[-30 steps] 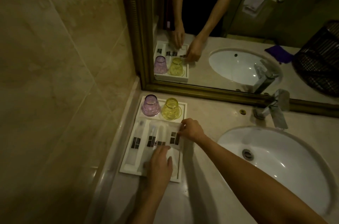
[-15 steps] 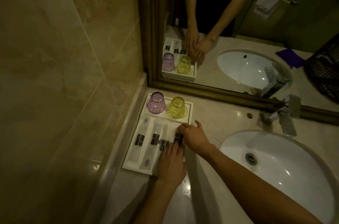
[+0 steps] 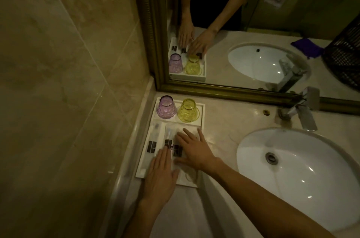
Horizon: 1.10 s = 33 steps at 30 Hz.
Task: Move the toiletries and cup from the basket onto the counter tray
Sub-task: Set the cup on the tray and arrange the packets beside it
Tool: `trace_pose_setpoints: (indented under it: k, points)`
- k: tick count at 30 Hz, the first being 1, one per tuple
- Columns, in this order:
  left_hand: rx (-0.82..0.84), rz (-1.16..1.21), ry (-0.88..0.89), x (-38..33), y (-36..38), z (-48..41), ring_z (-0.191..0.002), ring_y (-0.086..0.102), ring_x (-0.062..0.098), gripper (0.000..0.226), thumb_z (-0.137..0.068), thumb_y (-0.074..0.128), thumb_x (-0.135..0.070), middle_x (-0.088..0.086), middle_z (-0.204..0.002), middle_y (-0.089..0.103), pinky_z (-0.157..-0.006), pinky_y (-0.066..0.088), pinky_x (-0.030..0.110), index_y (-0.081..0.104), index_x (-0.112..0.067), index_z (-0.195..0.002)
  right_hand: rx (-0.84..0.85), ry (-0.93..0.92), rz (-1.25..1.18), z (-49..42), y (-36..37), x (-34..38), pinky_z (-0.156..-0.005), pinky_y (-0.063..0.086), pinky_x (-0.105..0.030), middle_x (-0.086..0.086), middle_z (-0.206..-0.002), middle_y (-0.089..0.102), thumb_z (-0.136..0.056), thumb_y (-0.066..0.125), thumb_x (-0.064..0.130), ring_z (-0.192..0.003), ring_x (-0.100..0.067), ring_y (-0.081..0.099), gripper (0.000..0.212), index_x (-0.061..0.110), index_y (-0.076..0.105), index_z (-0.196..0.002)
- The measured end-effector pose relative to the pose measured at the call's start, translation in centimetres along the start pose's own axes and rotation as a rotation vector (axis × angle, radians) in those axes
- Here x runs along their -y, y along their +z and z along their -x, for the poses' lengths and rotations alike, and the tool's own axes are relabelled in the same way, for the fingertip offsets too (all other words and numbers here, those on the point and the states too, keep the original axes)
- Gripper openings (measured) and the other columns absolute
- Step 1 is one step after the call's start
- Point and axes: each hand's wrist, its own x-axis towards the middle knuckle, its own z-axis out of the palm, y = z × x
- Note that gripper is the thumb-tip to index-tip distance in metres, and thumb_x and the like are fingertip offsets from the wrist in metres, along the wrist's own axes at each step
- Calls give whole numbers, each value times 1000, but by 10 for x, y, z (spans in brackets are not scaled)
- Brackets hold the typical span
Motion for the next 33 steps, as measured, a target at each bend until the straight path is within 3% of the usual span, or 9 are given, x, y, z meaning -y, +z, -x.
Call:
trace_pose_setpoints:
  k: [3, 7, 15, 21, 26, 33]
  points:
    - [67, -17, 3, -2, 5, 2, -151, -9, 15, 86, -78, -24, -69, 3, -166, -6, -123, 0, 39, -16, -20, -149, -13, 10, -13, -6, 4, 8, -122, -1, -61, -1, -169, 11, -94, 44, 65, -156, -22, 2, 85, 22, 14, -161]
    - [87, -30, -36, -5, 12, 3, -151, -12, 14, 90, -76, -24, -70, 2, -166, -10, -123, 0, 39, -17, -20, -151, 26, -84, 41, -18, 7, 7, -123, 0, -57, 1, -169, 12, -106, 28, 46, -156, -21, 8, 62, 22, 14, -161]
    - [114, -61, -66, -3, 11, 7, -150, -16, 17, 92, -80, -19, -70, 6, -165, -15, -122, -3, 40, -14, -16, -154, 100, -100, 116, -31, -6, 7, -125, 0, -51, 0, -169, 7, -107, 30, 30, -156, -18, 7, 62, 18, 5, -161]
    - [82, -78, -79, -7, 7, 13, -152, -7, 24, 92, -84, -18, -68, 10, -165, -7, -122, 7, 47, -6, -10, -155, 78, 38, 5, -30, -9, -9, -122, 3, -52, -4, -170, 9, -103, 41, 38, -155, -19, 10, 68, 15, 12, -161]
    - [113, -39, -15, -14, 5, 26, -150, -19, 21, 96, -74, -26, -70, 7, -163, -20, -123, 0, 43, -17, -15, -152, 149, 102, 58, -11, -5, -11, -124, -1, -54, -2, -170, 6, -94, 44, 64, -156, -23, 0, 89, 16, 9, -161]
    - [144, -33, 23, -5, 3, 27, -150, -20, 17, 100, -70, -25, -74, 4, -165, -17, -123, -4, 38, -17, -18, -152, 168, 133, 58, -14, -1, -12, -123, -1, -57, 0, -170, 4, -92, 47, 67, -156, -25, -4, 94, 19, 7, -162]
